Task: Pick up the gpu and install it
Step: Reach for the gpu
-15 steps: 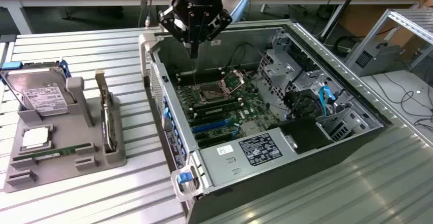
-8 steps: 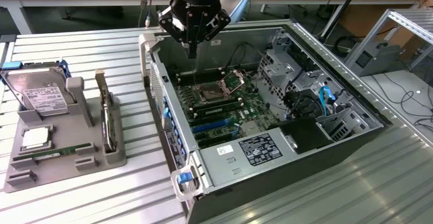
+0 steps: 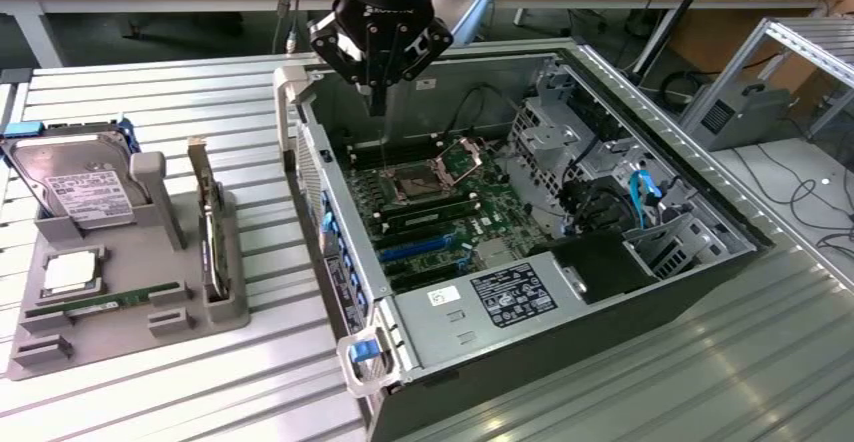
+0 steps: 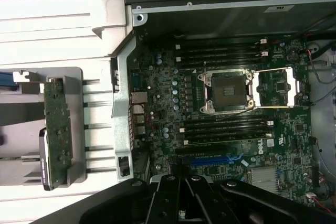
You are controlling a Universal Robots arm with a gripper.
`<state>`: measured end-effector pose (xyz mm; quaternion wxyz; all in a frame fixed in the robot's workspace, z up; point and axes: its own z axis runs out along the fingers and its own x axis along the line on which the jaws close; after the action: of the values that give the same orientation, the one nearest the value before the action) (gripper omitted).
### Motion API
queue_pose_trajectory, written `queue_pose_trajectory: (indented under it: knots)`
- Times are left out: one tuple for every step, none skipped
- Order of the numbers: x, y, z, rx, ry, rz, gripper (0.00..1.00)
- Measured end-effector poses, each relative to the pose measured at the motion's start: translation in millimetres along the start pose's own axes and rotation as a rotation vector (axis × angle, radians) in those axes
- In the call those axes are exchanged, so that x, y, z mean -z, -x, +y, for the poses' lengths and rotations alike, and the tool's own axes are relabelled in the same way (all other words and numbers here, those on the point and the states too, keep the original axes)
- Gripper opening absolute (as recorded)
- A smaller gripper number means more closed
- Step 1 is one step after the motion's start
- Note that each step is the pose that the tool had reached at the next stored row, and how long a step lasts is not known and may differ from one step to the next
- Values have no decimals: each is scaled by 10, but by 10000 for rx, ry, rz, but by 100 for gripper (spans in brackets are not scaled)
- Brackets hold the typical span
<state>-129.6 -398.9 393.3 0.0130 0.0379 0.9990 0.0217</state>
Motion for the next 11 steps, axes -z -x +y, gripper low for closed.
queue_pose_trajectory:
  knots:
    - [0,-1,0,0,0,0,11]
    - [0,-4,0,0,0,0,11]
    - [0,-5,0,0,0,0,11]
    - [0,-6,-1,0,0,0,11]
    - [0,-8,0,0,0,-1,11]
    - [0,-11,-1,0,0,0,11]
    - [0,-14,-1,0,0,-1,11]
    - [1,-19,-1,-1,0,0,11]
    - [0,-22,-1,0,0,-1,11]
    - [1,-24,-2,0,0,0,11]
    - [0,-26,-2,0,0,0,11]
